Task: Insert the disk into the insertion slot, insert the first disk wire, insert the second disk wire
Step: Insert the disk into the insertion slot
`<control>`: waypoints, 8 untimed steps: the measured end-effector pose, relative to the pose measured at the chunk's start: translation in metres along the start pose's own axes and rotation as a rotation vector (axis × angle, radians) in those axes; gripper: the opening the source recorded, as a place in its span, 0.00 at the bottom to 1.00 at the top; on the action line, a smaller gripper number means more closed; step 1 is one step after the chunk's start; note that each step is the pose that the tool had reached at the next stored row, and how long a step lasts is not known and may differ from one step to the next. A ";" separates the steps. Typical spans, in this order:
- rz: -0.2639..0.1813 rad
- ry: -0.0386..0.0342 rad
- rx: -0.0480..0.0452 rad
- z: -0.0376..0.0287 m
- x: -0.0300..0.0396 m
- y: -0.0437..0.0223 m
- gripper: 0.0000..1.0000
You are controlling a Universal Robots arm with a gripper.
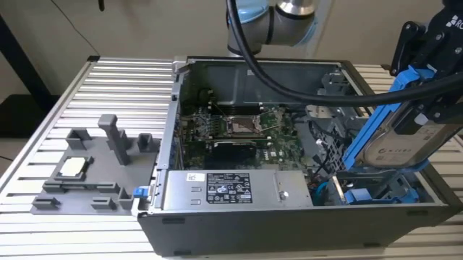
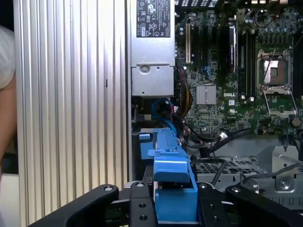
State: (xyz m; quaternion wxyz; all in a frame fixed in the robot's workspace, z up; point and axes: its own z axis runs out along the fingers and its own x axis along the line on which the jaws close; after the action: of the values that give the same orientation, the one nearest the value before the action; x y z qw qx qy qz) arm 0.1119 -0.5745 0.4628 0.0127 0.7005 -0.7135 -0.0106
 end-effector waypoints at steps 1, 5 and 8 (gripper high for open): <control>0.000 0.0000 0.0000 0.0000 0.0000 0.0000 0.33; 0.000 0.0000 0.0000 0.0000 0.0000 0.0000 0.33; 0.000 -0.0003 0.0000 0.0009 0.0000 0.0000 0.33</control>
State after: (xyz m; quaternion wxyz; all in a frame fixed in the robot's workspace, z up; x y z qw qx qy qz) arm 0.1119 -0.5745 0.4619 0.0126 0.7004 -0.7135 -0.0107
